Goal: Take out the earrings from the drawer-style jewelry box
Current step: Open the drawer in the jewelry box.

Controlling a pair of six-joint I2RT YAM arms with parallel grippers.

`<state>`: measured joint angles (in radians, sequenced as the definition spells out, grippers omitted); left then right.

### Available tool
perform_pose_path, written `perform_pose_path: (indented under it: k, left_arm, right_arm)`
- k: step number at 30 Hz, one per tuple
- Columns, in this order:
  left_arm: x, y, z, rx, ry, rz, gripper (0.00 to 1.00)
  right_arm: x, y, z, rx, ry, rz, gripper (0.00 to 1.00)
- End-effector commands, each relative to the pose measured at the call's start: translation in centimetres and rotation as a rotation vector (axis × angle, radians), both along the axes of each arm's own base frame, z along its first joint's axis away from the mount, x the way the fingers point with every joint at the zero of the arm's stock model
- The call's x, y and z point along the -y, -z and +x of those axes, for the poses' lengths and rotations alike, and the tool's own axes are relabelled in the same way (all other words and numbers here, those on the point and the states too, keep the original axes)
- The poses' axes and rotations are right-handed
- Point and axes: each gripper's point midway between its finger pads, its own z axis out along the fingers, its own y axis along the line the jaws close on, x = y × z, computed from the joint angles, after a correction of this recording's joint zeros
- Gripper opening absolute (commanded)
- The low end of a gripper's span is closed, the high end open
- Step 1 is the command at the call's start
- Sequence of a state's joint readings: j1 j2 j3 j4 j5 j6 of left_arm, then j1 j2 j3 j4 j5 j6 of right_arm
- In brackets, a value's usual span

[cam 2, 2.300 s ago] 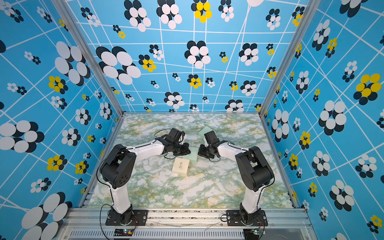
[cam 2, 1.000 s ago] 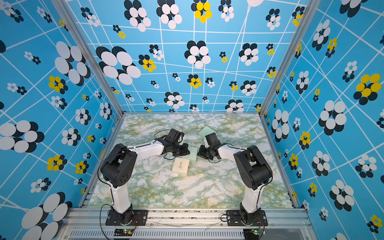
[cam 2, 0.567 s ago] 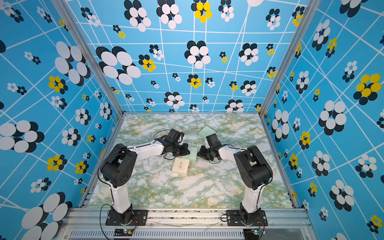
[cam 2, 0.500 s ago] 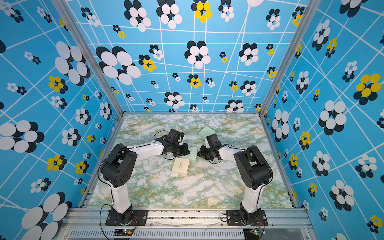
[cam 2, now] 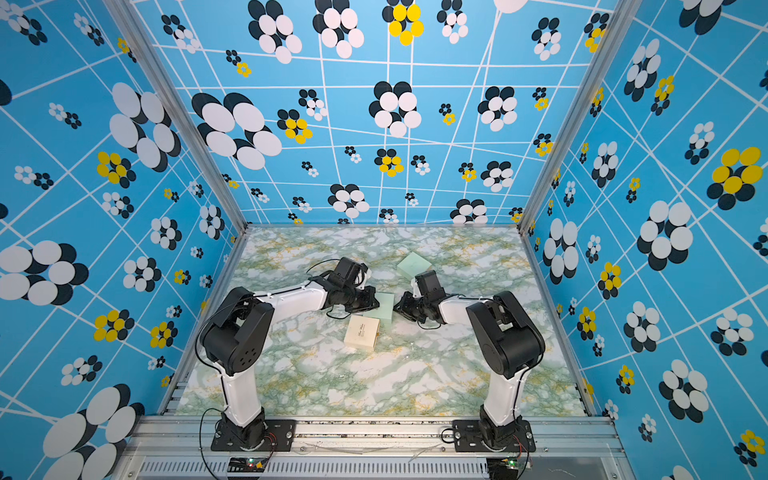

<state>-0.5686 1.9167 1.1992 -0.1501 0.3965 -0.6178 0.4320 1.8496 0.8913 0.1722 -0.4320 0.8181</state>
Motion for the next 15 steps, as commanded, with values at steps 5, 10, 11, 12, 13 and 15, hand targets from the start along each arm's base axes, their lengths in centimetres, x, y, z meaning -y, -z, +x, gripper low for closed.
perform_pose_path:
  k: [5, 10, 11, 12, 13, 15]
  left_arm:
    - [-1.22, 2.52, -1.00, -0.067, -0.010, 0.046, 0.00]
    - [-1.37, 2.49, -0.97, -0.067, -0.012, 0.047, 0.00]
    - [-1.39, 2.51, -0.99, -0.067, -0.011, 0.047, 0.00]
    - [-1.46, 2.49, -0.97, -0.067, -0.013, 0.047, 0.00]
    - [-1.54, 2.57, -0.98, -0.069, -0.015, 0.048, 0.00]
    - [-1.59, 2.63, -0.96, -0.071, -0.016, 0.048, 0.00]
  right_arm:
    - [0.05, 1.19, -0.73, -0.046, 0.008, 0.018, 0.21]
    - [0.13, 1.10, -0.88, -0.053, 0.028, 0.045, 0.27]
    - [0.14, 1.09, -0.91, -0.055, 0.033, 0.054, 0.28]
    - [0.15, 1.07, -0.90, -0.056, 0.037, 0.061, 0.28]
    - [0.15, 1.05, -0.89, -0.057, 0.043, 0.071, 0.28]
    - [0.11, 1.07, -0.84, -0.059, 0.051, 0.093, 0.29]
